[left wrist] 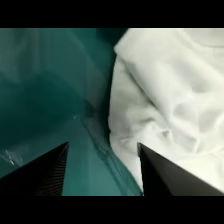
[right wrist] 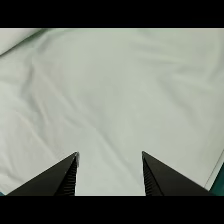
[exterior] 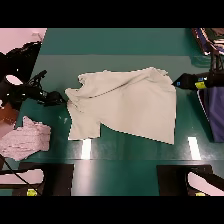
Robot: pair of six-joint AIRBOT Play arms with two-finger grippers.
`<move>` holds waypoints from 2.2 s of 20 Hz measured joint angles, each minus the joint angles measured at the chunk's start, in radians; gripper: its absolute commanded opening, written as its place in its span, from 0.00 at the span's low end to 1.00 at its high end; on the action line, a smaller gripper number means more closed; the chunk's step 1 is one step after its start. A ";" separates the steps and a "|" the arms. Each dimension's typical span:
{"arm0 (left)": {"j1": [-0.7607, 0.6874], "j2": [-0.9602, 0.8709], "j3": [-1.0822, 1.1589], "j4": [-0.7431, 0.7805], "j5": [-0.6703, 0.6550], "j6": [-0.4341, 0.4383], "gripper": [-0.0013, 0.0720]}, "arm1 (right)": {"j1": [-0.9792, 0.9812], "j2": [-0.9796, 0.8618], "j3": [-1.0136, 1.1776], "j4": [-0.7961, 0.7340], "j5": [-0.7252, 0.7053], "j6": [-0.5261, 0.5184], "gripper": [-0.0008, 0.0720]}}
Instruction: Fold the shirts.
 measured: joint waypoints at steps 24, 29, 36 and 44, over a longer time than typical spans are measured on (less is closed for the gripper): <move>-0.132 0.010 0.059 -0.044 0.057 0.011 0.05 | -0.278 0.162 -0.668 -0.095 0.169 0.204 0.62; -0.132 0.010 0.060 -0.046 0.049 0.011 0.05 | -0.156 0.074 -0.644 -0.084 0.128 0.248 0.34; -0.130 0.090 0.061 -0.043 0.048 0.011 0.05 | -0.063 0.123 -0.611 -0.114 0.005 0.247 0.04; -0.131 0.409 0.383 -0.049 0.091 -0.043 0.05 | -0.155 0.376 -0.026 -0.085 -0.094 0.211 0.04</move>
